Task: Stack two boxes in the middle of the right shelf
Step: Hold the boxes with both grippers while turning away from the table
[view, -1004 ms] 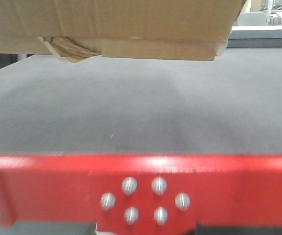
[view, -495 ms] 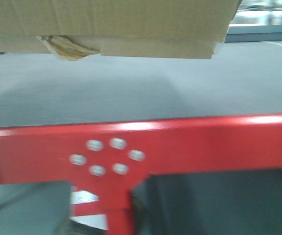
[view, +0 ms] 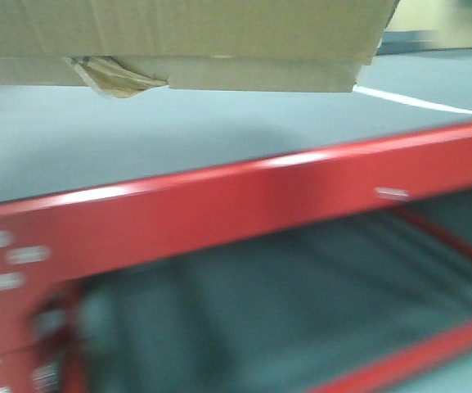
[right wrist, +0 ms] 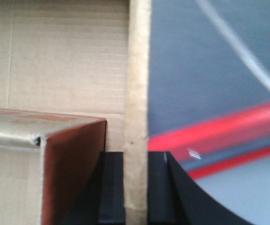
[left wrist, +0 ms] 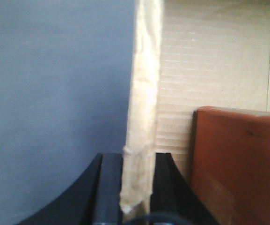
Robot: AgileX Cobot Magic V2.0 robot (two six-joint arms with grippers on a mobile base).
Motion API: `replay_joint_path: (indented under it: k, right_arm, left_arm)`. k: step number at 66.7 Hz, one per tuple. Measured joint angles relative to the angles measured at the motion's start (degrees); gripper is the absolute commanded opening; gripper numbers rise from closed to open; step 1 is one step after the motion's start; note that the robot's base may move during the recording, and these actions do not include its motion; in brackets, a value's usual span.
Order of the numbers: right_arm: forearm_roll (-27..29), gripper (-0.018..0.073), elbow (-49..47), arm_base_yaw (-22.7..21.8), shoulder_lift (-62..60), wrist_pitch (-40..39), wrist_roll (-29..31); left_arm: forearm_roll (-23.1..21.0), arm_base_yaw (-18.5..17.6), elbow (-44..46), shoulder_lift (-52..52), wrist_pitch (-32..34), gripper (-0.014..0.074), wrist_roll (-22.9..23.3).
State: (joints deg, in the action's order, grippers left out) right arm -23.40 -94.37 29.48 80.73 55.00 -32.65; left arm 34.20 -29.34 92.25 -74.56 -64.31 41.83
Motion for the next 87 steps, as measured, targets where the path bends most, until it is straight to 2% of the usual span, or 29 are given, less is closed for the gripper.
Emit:
replay_joint_path:
  k: [87]
  right_arm:
    - [-0.38, -0.0163, 0.0, 0.0, 0.0, -0.14, 0.0]
  left_arm:
    - [0.0, 0.0, 0.0, 0.0, 0.23, -0.0111, 0.0]
